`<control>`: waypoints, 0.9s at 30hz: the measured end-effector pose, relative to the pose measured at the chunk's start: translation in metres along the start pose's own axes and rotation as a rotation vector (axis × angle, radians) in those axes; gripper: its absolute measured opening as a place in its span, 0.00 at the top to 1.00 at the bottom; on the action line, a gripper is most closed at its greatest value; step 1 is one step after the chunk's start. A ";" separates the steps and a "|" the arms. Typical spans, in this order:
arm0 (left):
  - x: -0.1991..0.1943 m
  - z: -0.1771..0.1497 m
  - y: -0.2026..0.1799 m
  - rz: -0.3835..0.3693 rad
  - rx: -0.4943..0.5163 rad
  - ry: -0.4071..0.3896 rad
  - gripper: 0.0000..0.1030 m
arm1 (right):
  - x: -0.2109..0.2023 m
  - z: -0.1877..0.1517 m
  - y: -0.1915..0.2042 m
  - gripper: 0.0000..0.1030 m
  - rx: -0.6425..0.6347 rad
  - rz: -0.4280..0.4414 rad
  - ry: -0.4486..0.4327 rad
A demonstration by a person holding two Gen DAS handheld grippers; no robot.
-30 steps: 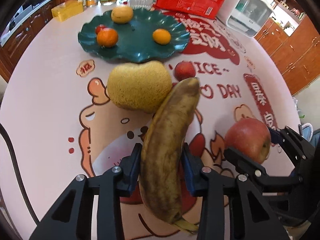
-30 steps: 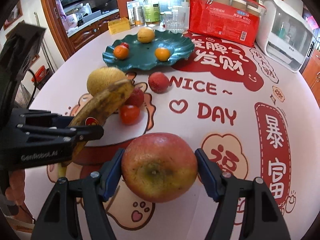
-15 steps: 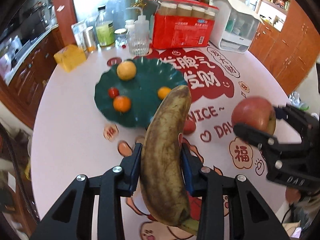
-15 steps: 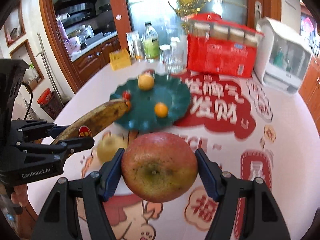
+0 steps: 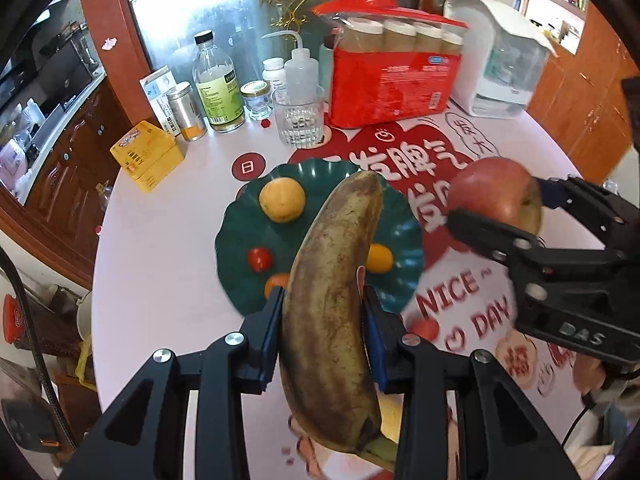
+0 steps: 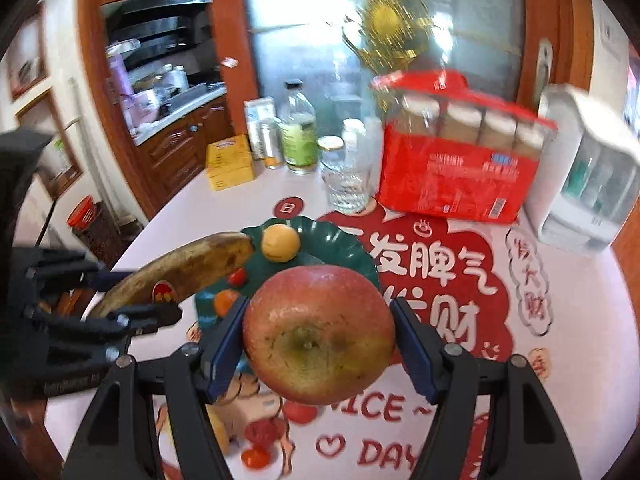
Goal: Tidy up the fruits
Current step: 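Carry the banana and apple onto the green plate and open both grippers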
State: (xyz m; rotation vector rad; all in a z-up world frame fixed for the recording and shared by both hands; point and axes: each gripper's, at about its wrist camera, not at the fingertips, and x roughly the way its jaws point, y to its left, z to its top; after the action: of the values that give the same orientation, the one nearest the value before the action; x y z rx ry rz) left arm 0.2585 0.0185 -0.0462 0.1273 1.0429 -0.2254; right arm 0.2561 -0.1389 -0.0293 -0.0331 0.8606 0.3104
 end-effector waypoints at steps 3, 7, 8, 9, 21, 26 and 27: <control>0.034 0.004 0.002 -0.012 -0.034 0.018 0.66 | 0.039 0.004 -0.011 0.32 0.067 -0.019 0.039; 0.071 0.002 0.003 -0.017 -0.075 0.044 0.66 | 0.086 0.000 -0.028 0.32 0.147 -0.037 0.088; 0.079 0.001 0.004 -0.023 -0.090 0.050 0.66 | 0.096 -0.002 -0.032 0.32 0.170 -0.034 0.103; 0.085 0.001 0.006 -0.028 -0.100 0.054 0.66 | 0.103 -0.004 -0.034 0.32 0.184 -0.032 0.114; 0.118 0.006 0.010 -0.058 -0.182 0.083 0.61 | 0.141 -0.010 -0.031 0.30 0.218 0.071 0.179; 0.107 0.015 0.012 -0.066 -0.182 0.059 0.25 | 0.128 -0.004 -0.029 0.29 0.205 0.101 0.141; 0.104 0.016 0.012 -0.066 -0.175 0.058 0.25 | 0.124 -0.002 -0.027 0.29 0.191 0.100 0.132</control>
State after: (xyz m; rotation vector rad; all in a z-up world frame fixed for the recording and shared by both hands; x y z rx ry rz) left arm 0.3251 0.0139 -0.1281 -0.0592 1.1204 -0.1901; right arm 0.3377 -0.1336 -0.1261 0.1693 1.0215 0.3211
